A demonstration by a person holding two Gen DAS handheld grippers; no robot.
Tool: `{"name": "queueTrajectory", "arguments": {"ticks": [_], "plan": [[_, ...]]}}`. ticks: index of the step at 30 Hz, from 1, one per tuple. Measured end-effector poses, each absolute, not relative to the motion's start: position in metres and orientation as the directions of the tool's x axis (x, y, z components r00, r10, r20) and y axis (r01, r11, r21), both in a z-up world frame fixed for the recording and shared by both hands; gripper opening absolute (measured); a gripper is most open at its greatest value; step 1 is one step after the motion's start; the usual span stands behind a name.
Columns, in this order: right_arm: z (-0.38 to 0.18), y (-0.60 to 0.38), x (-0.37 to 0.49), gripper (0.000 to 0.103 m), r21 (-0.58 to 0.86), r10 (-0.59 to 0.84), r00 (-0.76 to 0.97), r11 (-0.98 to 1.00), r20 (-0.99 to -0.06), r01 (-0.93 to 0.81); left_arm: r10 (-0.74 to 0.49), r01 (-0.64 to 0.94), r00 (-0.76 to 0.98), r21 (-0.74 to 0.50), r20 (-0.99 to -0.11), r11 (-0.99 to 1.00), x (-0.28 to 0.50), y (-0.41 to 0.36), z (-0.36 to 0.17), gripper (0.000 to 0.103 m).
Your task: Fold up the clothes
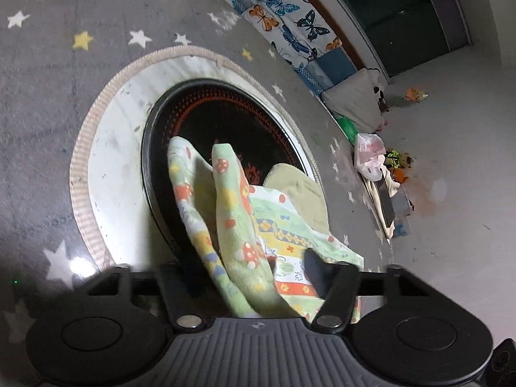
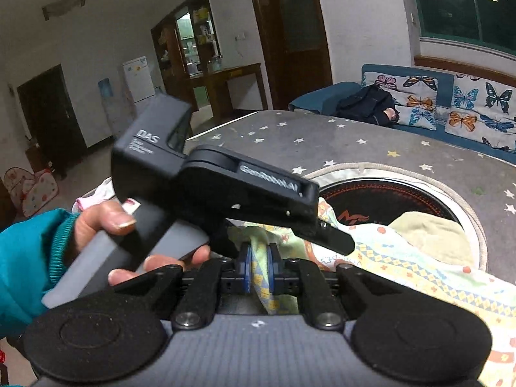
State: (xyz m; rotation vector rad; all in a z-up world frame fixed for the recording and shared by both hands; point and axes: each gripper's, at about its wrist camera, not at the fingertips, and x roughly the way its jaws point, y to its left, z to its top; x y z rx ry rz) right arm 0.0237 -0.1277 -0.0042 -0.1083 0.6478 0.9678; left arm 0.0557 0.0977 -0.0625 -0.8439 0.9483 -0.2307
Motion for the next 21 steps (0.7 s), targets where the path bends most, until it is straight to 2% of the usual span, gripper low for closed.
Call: {"name": "queueTrajectory", "arguments": {"ticks": [2, 4, 8, 14, 21], "plan": [[-0.007, -0.128, 0.024, 0.009, 0.193, 0.731, 0.382, 0.567, -0.566, -0.801, -0.514, -0.167, 0.578, -0.708, -0.634, 0.686, 0.056, 0.095, -0.065, 0.033], [-0.009, -0.131, 0.023, 0.012, 0.196, 0.728, 0.382, 0.571, -0.569, -0.797, -0.494, -0.149, 0.579, -0.680, -0.649, 0.718, 0.056, 0.091, -0.063, 0.026], [-0.012, -0.150, 0.029, 0.039, 0.218, 0.718, 0.399, 0.600, -0.570, -0.770, -0.474, -0.134, 0.583, -0.654, -0.659, 0.744, 0.054, 0.088, -0.061, 0.026], [-0.019, -0.208, 0.049, 0.052, 0.195, 0.600, 0.535, 0.754, -0.595, -0.628, -0.446, -0.122, 0.597, -0.625, -0.667, 0.771, 0.053, 0.083, -0.059, 0.031], [-0.036, -0.287, 0.089, 0.056, 0.140, 0.362, 0.681, 0.922, -0.636, -0.360, -0.422, -0.090, 0.611, -0.589, -0.670, 0.803, 0.050, 0.077, -0.056, 0.033]]}}
